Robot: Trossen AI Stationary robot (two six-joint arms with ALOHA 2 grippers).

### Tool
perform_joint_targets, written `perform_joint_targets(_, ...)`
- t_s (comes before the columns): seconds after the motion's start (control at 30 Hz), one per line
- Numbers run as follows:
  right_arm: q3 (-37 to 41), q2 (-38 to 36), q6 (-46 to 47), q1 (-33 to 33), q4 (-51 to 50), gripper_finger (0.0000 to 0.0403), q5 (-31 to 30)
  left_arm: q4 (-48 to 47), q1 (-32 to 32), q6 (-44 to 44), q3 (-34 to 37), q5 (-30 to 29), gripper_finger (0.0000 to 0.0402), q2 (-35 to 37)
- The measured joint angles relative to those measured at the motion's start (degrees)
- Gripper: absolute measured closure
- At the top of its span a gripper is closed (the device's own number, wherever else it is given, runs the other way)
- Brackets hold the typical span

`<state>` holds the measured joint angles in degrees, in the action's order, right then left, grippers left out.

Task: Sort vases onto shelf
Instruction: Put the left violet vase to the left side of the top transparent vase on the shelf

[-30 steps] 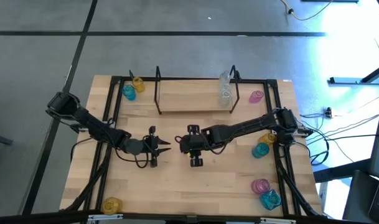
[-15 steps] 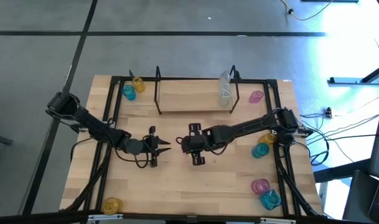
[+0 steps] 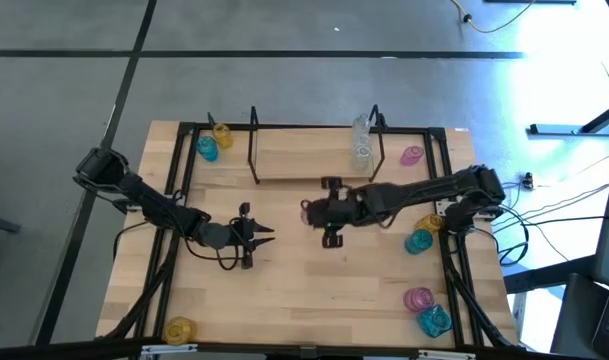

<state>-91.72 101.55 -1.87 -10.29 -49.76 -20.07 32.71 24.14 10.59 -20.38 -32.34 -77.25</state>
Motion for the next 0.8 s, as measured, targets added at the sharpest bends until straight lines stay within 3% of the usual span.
perform_joint_targets(0.37,0.0,-4.7,-0.2,12.1,-4.4,0.04,-2.2,0.3,0.0,0.0,0.0,0.0,0.0309,0.0)
perform_joint_targets(0.8,0.0,-4.2,-1.7,28.5,-2.1,0.0398,-0.4,0.0,0.0,0.0,0.0,-0.2,0.0309,0.0)
